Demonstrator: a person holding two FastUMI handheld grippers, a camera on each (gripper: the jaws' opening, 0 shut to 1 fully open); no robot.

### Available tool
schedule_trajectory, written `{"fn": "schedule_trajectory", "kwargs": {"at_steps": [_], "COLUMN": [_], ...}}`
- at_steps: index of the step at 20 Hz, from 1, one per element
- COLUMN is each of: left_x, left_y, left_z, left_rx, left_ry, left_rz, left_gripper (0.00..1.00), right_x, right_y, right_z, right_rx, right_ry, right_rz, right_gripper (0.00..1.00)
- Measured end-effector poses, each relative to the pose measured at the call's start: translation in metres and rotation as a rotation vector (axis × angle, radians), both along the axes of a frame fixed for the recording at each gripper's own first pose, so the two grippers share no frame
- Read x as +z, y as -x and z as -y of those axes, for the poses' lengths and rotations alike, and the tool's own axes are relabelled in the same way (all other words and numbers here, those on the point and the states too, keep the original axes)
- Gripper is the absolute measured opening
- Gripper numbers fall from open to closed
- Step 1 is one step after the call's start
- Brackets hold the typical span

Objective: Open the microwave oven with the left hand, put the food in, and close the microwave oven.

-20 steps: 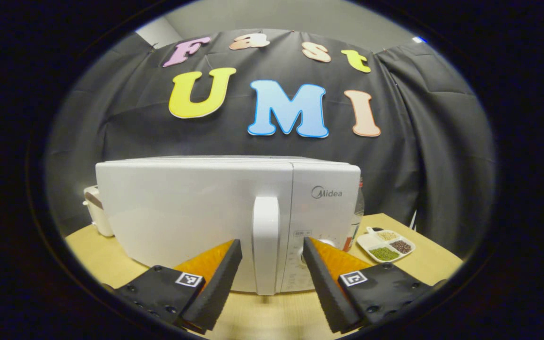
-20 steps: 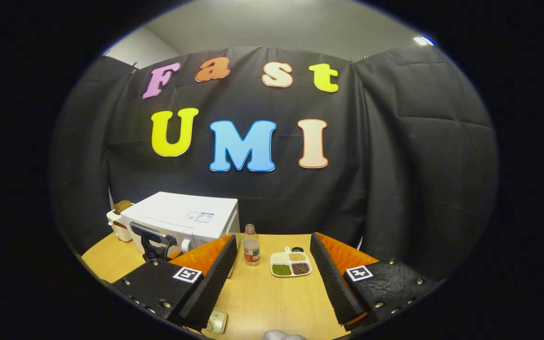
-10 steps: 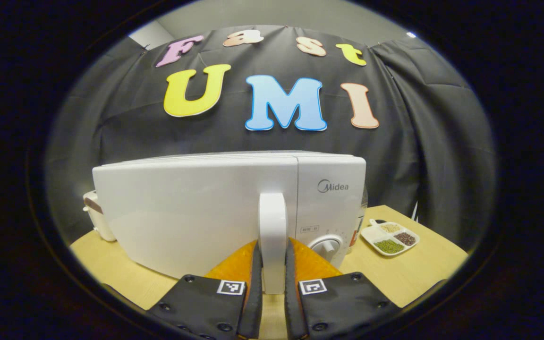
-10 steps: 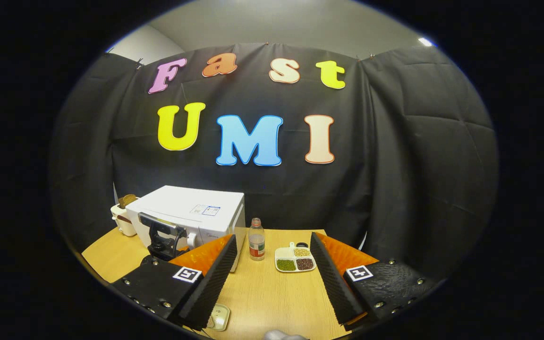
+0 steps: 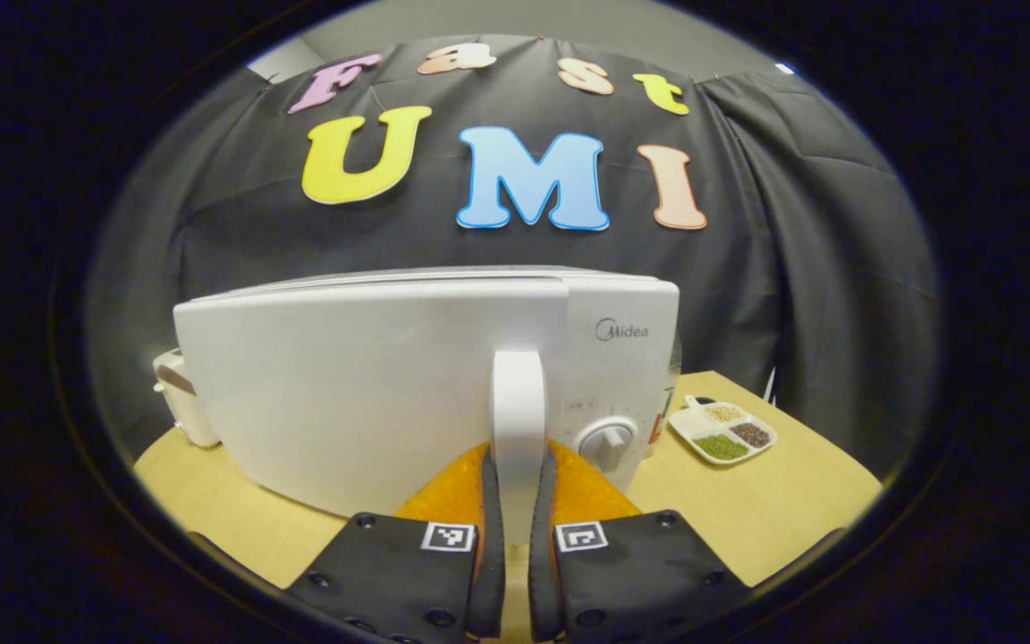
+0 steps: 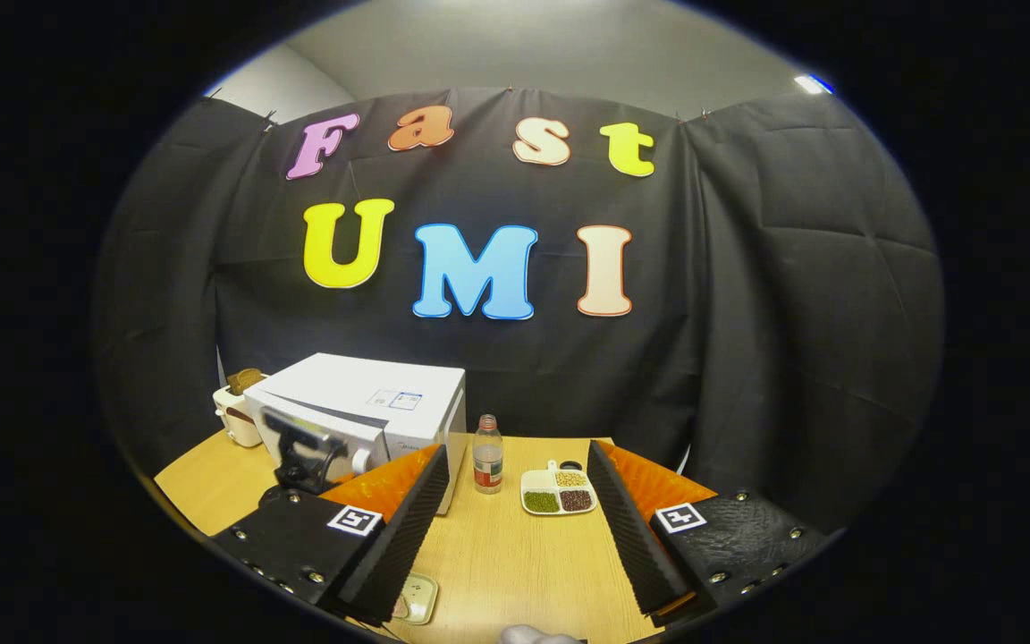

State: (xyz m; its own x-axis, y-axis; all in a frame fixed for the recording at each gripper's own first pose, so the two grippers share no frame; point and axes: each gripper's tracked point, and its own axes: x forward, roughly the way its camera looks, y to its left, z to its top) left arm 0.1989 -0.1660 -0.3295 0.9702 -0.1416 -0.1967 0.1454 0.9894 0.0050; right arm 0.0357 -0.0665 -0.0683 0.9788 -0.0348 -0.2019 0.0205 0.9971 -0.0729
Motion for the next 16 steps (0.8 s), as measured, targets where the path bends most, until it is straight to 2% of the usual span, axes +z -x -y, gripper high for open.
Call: {"fn": "schedule_trajectory", "kwargs": {"at_steps": [4,7,9,11,12,13,16], "left_x": [-0.005,-0.003,-0.004,-0.004,0.001,0.006,0.024], "left_y": [0.063,0.104,0.129,0.153,0.163,0.171,0.182], "left_z": [-0.027,-0.052,-0.071,-0.1,-0.116,-0.128,-0.164], "left_rx": [-0.03,-0.031,-0.027,0.017,0.043,0.055,0.113], "left_ry": [0.01,-0.02,-0.045,-0.098,-0.125,-0.137,-0.149], "left_rz": [-0.021,-0.033,-0.047,-0.069,-0.065,-0.06,-0.019], "left_gripper": [0.18,0.19,0.25,0.31,0.39,0.56,0.87], "right_x": [0.001,-0.002,-0.003,-0.001,0.0,0.002,0.005], "right_y": [0.007,0.014,0.017,0.02,0.022,0.023,0.027], "right_z": [-0.024,-0.048,-0.068,-0.085,-0.095,-0.103,-0.118], "right_rx": [0.041,0.09,0.13,0.163,0.183,0.199,0.233], "right_ry": [-0.017,-0.022,-0.02,-0.022,-0.026,-0.024,0.002], "right_rz": [0.005,-0.012,-0.021,-0.02,-0.02,-0.018,-0.012], "right_gripper": [0.95,0.95,0.95,0.95,0.95,0.95,0.95]}}
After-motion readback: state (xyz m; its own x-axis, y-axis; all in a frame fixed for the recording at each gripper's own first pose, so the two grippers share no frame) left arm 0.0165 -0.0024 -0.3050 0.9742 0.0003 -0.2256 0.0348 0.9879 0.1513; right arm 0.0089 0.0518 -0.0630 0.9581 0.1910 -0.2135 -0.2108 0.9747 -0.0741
